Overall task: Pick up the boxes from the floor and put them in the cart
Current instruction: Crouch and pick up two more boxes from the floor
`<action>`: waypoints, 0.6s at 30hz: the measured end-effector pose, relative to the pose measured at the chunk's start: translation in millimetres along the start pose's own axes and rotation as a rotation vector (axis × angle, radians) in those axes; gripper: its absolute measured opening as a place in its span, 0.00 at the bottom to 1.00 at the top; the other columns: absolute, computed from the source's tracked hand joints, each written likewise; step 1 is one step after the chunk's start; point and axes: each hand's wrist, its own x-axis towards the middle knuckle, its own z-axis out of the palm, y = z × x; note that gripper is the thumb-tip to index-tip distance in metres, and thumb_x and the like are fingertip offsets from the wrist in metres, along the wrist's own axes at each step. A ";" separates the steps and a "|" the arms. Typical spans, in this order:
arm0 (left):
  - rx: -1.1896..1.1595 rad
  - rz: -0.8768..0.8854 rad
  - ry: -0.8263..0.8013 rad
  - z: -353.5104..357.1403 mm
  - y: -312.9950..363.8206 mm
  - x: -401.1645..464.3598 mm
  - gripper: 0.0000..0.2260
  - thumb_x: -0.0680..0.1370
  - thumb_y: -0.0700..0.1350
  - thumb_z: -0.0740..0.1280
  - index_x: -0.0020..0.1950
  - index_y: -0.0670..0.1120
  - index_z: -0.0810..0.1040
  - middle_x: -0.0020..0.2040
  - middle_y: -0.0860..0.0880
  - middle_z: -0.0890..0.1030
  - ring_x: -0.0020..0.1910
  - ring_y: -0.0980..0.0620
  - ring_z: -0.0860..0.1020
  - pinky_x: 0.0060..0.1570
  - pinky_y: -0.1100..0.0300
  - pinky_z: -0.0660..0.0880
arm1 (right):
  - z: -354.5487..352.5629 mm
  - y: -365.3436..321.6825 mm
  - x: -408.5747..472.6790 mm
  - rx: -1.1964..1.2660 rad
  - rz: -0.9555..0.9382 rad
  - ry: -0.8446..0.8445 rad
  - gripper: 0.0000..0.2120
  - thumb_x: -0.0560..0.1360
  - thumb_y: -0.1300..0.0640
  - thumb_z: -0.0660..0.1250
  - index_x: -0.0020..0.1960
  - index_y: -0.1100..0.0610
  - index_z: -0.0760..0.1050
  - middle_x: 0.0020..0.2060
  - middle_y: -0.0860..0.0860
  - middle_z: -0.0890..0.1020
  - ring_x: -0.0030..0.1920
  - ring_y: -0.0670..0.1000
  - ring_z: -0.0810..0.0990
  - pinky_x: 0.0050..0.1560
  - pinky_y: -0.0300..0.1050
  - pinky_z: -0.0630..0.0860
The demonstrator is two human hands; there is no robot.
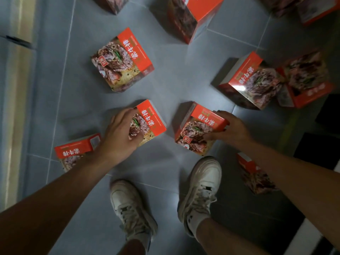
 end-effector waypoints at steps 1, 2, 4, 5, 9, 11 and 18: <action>-0.008 0.003 0.002 -1.9 1.6 -3.1 0.27 0.76 0.46 0.70 0.74 0.46 0.68 0.72 0.47 0.69 0.71 0.45 0.66 0.70 0.44 0.67 | 2.4 0.5 -3.1 0.055 0.003 0.019 0.38 0.58 0.61 0.86 0.65 0.55 0.77 0.60 0.52 0.82 0.58 0.52 0.82 0.57 0.45 0.81; -0.021 0.004 0.003 -4.2 2.9 -6.5 0.28 0.75 0.47 0.68 0.74 0.46 0.68 0.72 0.47 0.69 0.71 0.45 0.66 0.70 0.45 0.67 | 3.4 -1.4 -8.3 0.085 0.003 0.038 0.37 0.59 0.63 0.86 0.65 0.58 0.78 0.60 0.54 0.83 0.57 0.52 0.82 0.54 0.40 0.81; -0.047 0.000 0.000 -11.0 8.1 -14.2 0.30 0.73 0.49 0.66 0.75 0.47 0.68 0.72 0.48 0.68 0.72 0.47 0.65 0.70 0.49 0.67 | 6.2 -2.5 -15.4 0.120 0.000 0.087 0.30 0.59 0.67 0.84 0.59 0.60 0.81 0.59 0.57 0.83 0.56 0.52 0.82 0.49 0.33 0.80; -0.053 -0.006 0.001 -14.6 9.7 -17.5 0.29 0.73 0.49 0.66 0.75 0.47 0.68 0.73 0.49 0.68 0.72 0.48 0.65 0.70 0.50 0.66 | 7.6 -4.5 -19.8 0.133 -0.011 0.112 0.27 0.59 0.67 0.85 0.54 0.58 0.81 0.57 0.58 0.84 0.56 0.53 0.83 0.49 0.36 0.81; -0.036 -0.027 0.022 -22.5 6.8 -27.3 0.28 0.76 0.44 0.71 0.75 0.46 0.67 0.75 0.48 0.65 0.75 0.47 0.62 0.72 0.47 0.65 | 11.1 -14.3 -34.9 0.104 -0.033 0.139 0.26 0.58 0.64 0.85 0.47 0.49 0.76 0.56 0.56 0.82 0.58 0.57 0.82 0.51 0.46 0.80; -0.026 -0.043 0.028 -23.8 2.9 -30.2 0.28 0.76 0.42 0.72 0.74 0.46 0.67 0.75 0.47 0.65 0.75 0.46 0.62 0.72 0.45 0.65 | 14.0 -20.2 -38.1 0.149 -0.019 0.111 0.27 0.58 0.61 0.86 0.50 0.50 0.76 0.60 0.54 0.80 0.64 0.57 0.79 0.57 0.50 0.80; -0.075 -0.183 0.021 -9.0 -23.3 -22.7 0.35 0.74 0.48 0.75 0.77 0.47 0.63 0.75 0.47 0.64 0.75 0.45 0.62 0.71 0.44 0.65 | 33.9 -13.7 -28.3 0.478 0.082 0.158 0.22 0.64 0.66 0.81 0.56 0.62 0.80 0.59 0.42 0.80 0.59 0.54 0.83 0.58 0.54 0.82</action>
